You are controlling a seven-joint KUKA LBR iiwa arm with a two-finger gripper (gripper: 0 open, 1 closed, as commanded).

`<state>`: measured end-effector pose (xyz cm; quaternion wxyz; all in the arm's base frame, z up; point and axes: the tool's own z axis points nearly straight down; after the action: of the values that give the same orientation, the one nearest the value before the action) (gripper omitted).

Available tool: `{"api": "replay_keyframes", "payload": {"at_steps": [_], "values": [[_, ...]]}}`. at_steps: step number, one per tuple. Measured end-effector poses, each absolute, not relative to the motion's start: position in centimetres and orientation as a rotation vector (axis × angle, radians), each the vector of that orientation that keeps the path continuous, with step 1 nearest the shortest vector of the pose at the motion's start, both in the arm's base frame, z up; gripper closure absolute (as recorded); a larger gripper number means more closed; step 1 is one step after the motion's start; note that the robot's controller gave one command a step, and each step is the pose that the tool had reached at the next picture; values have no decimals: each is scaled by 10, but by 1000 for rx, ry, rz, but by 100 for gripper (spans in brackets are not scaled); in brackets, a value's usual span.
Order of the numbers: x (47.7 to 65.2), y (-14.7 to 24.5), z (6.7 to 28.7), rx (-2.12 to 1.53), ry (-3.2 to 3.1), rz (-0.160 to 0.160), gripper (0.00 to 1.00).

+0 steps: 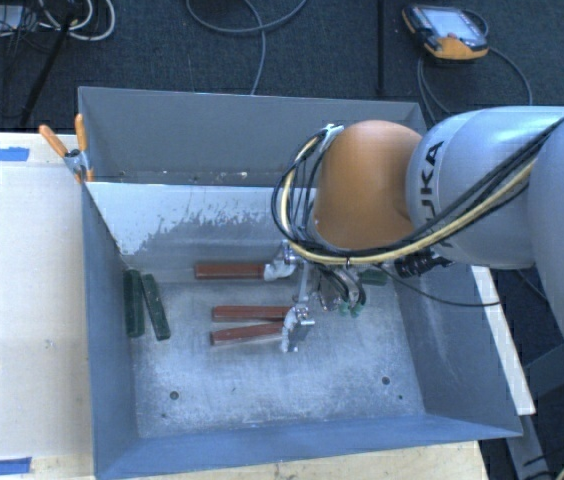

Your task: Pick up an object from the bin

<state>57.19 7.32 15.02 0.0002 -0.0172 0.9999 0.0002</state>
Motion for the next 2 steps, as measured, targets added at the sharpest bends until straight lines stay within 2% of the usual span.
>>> {"api": "replay_keyframes", "payload": {"at_steps": [1, 2], "values": [[587, 65, 79, 8, 3137, 2, 0], [589, 65, 84, 16, 3131, 3, 100]]}}
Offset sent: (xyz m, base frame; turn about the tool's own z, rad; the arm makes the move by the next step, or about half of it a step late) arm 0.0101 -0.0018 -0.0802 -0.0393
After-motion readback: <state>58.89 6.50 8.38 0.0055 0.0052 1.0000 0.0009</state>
